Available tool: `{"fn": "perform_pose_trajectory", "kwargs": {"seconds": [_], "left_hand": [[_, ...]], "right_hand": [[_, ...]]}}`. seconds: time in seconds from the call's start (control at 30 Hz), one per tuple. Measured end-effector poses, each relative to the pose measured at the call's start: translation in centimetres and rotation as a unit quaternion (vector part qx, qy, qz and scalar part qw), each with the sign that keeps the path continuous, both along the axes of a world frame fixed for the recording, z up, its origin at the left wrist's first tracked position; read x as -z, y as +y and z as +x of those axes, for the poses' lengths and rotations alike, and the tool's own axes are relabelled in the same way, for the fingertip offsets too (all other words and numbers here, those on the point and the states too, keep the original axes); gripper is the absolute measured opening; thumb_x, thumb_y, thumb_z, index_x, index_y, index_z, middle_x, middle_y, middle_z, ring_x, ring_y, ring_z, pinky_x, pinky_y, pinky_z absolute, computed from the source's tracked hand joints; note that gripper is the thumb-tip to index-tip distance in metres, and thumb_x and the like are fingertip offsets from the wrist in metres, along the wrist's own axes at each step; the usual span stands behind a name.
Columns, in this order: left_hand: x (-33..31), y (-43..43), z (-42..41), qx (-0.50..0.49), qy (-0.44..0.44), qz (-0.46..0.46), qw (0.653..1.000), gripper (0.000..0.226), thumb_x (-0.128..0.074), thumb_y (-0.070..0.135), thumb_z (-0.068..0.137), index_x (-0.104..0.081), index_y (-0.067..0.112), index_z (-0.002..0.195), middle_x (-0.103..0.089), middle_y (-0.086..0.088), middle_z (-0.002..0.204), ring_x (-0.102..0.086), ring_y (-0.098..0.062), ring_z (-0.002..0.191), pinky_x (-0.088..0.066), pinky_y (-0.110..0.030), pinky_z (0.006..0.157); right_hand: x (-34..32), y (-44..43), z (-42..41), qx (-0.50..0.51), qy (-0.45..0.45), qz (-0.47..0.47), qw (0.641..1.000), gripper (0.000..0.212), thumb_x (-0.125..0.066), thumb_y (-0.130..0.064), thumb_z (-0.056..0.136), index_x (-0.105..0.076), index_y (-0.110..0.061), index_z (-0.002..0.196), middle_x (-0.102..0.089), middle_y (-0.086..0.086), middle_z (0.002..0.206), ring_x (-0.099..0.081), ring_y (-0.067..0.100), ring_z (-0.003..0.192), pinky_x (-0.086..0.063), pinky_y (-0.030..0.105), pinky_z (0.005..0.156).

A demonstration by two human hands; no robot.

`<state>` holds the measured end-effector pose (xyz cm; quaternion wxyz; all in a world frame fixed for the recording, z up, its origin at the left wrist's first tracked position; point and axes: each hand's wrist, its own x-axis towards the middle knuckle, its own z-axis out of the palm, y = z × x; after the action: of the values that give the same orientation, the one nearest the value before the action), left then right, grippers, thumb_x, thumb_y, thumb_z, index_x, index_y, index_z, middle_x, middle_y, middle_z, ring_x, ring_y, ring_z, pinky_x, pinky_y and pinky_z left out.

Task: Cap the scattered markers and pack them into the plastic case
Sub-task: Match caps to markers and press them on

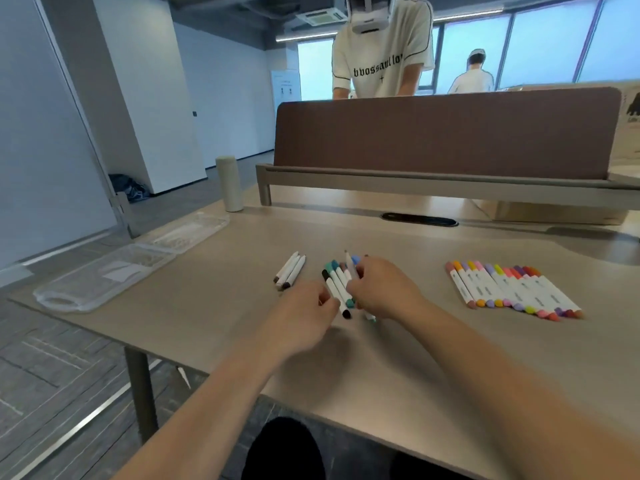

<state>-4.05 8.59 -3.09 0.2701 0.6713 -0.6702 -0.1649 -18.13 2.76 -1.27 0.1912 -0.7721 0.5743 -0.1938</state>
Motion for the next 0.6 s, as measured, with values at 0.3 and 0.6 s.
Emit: {"fn": "perform_pose_trajectory", "kwargs": {"seconds": [0.3,0.6], "left_hand": [[-0.7,-0.1,-0.4,-0.014,0.078,0.008,0.997,0.025,-0.050,0.021,0.090,-0.069,0.010,0.079,-0.070,0.000,0.071,-0.052,-0.016,0.055,-0.043,-0.028,0.063],[0.2,0.2,-0.3,-0.011,0.121,0.012,0.993,0.022,-0.053,0.018,0.086,-0.067,0.011,0.070,-0.066,0.002,0.058,-0.052,-0.016,0.049,-0.043,-0.027,0.057]], "right_hand": [[-0.3,1.1,-1.4,0.001,-0.079,0.031,0.996,0.015,-0.051,-0.008,0.085,-0.059,-0.009,0.072,-0.074,0.007,0.073,-0.073,0.021,0.078,-0.054,0.031,0.069],[-0.1,1.9,-1.2,0.003,-0.080,0.028,0.996,0.020,-0.053,-0.008,0.082,-0.068,0.001,0.088,-0.074,0.008,0.074,-0.073,0.027,0.080,-0.055,0.032,0.066]]}}
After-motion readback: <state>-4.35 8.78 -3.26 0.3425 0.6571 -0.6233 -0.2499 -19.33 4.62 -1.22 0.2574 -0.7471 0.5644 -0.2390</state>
